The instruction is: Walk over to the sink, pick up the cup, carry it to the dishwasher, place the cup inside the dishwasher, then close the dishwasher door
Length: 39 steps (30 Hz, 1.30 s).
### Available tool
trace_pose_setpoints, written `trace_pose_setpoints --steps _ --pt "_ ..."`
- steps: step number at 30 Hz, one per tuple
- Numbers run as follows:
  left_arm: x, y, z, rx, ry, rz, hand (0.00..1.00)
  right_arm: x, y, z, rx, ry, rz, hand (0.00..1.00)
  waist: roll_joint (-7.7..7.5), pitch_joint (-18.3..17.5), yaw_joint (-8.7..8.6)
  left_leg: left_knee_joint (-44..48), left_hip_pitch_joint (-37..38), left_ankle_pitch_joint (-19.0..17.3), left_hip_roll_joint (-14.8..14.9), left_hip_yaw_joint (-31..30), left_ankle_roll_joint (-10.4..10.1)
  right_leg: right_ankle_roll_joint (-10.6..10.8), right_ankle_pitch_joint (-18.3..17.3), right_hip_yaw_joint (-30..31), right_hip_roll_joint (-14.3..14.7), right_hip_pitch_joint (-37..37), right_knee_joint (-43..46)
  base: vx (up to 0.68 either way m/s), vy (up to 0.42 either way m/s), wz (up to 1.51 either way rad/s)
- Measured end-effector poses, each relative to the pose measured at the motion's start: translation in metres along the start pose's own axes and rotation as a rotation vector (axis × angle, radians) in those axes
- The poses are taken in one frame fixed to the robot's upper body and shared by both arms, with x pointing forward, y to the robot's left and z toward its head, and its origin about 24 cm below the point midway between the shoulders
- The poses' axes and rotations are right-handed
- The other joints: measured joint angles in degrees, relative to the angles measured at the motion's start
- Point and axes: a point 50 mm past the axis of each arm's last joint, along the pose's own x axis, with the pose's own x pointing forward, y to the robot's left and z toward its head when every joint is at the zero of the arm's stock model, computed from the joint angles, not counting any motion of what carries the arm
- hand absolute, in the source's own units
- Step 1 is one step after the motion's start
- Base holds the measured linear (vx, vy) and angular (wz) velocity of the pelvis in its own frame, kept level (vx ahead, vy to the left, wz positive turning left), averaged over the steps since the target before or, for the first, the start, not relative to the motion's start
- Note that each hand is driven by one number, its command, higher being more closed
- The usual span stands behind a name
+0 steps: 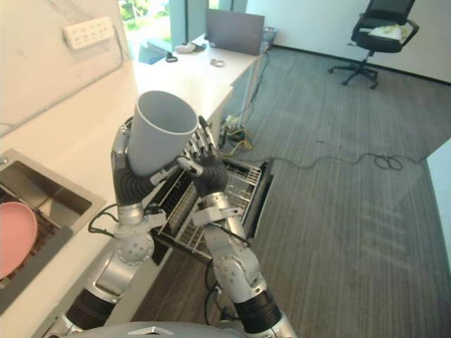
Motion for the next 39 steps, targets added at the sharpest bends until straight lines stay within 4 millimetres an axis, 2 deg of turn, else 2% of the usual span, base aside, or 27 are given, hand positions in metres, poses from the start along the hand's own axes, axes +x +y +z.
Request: trace_pose_setpoints --steps 5,13,21,39 --pt "0.0 0.0 -0.001 0.002 0.005 -0.001 1.0 0.002 0.003 -0.001 0.005 -0.004 0.002 0.0 -0.01 -1.5 0.07 0.0 0.0 0.0 0.0 0.0 0.0 -0.1 0.1 -0.1 0.1 0.2 -0.5 0.0 0.0 0.0" --pt "-0.012 -0.008 -0.015 0.023 0.081 -0.058 1.0 0.001 0.008 -0.004 0.015 0.007 0.042 0.0 -0.2 -1.8 0.15 0.0 0.0 0.0 0.0 0.3 -0.1 -0.1 0.2 0.2 0.1 0.0 -0.7 -0.01 -0.006 -0.01" --pt "-0.014 -0.007 -0.017 0.032 0.088 -0.072 1.0 0.006 0.018 -0.005 -0.007 0.007 0.107 0.0 -0.72 -2.3 0.28 0.0 0.0 -0.2 0.4 1.5 -0.3 0.0 0.7 1.5 0.7 -0.6 -0.6 -0.01 -0.026 -0.09" --pt "-0.01 -0.002 -0.022 0.057 0.098 -0.071 1.0 0.004 0.01 -0.016 -0.063 0.081 0.087 0.0 -0.7 -2.3 0.13 0.0 0.9 -0.3 0.5 1.4 -0.5 -0.5 0.2 1.3 0.7 0.3 -0.6 0.0 -0.007 0.0"
